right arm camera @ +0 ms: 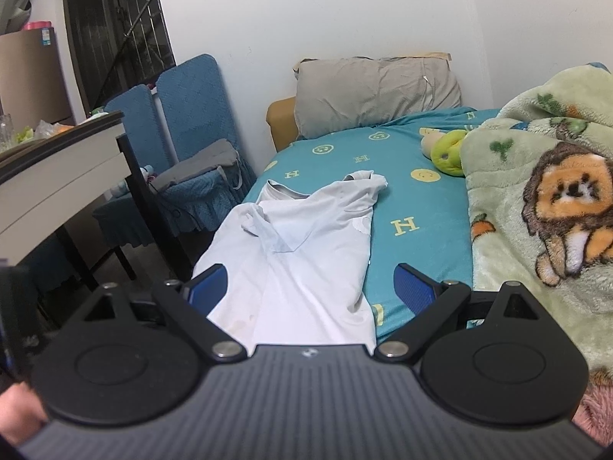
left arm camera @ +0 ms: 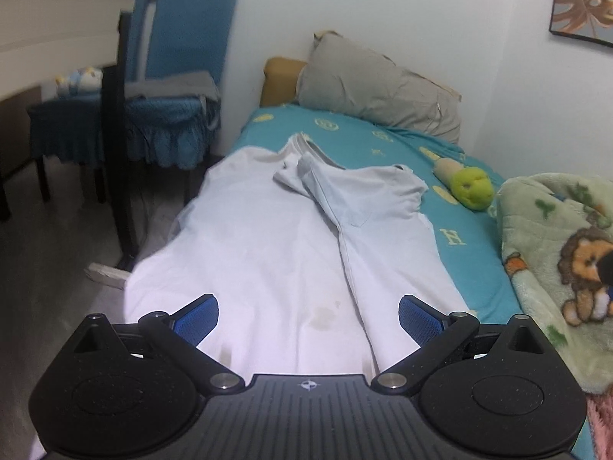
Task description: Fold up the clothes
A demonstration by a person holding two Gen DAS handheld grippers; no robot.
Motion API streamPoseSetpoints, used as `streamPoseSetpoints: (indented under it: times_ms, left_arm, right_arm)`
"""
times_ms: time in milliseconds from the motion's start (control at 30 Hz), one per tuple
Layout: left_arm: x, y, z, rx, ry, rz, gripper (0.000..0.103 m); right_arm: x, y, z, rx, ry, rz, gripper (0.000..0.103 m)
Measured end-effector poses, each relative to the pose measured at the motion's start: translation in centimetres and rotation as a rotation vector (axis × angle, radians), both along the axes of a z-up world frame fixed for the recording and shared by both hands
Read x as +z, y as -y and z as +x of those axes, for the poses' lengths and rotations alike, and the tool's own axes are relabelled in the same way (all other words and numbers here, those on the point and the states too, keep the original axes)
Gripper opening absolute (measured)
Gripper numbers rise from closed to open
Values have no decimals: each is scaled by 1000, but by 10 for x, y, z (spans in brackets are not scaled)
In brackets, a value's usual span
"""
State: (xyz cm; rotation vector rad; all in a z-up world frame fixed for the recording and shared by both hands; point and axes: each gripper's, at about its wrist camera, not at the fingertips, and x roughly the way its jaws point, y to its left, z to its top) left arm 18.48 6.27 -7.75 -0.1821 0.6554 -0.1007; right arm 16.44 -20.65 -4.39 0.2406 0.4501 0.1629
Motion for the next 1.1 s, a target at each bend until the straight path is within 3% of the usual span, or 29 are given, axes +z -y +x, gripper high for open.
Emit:
streamPoseSetpoints:
  times_ms: [100, 300, 400, 567, 833, 933, 1000, 1100]
  left_arm:
    - [-7, -20, 26, 46, -53, -64, 101]
    - [-19, -91, 83, 275, -150, -259, 101]
    - [-33, -135, 107, 380, -157, -320, 102]
    - [-74, -200, 135, 477, -160, -437, 102]
    - [-163, -271, 172, 588, -229, -893, 102]
    - [-198, -283, 185, 616, -256, -1087, 102]
    - [-217, -284, 196, 605, -273, -1184, 102]
    - [-238, -280, 213, 606, -322, -1271, 101]
  right_arm:
    - [-4, -1, 6, 0, -14, 1, 95]
    - [-15, -5, 17, 3, -53, -18, 95]
    - [-20, -5, 19, 10, -63, -13, 95]
    - [-27, -11, 27, 72, -41, 57, 95]
    - [-45, -33, 43, 129, -83, 10, 95]
    - [-54, -34, 53, 120, -133, 38, 95]
    - [-59, -35, 59, 115, -158, 40, 95]
    - [-68, -39, 66, 113, -184, 16, 95]
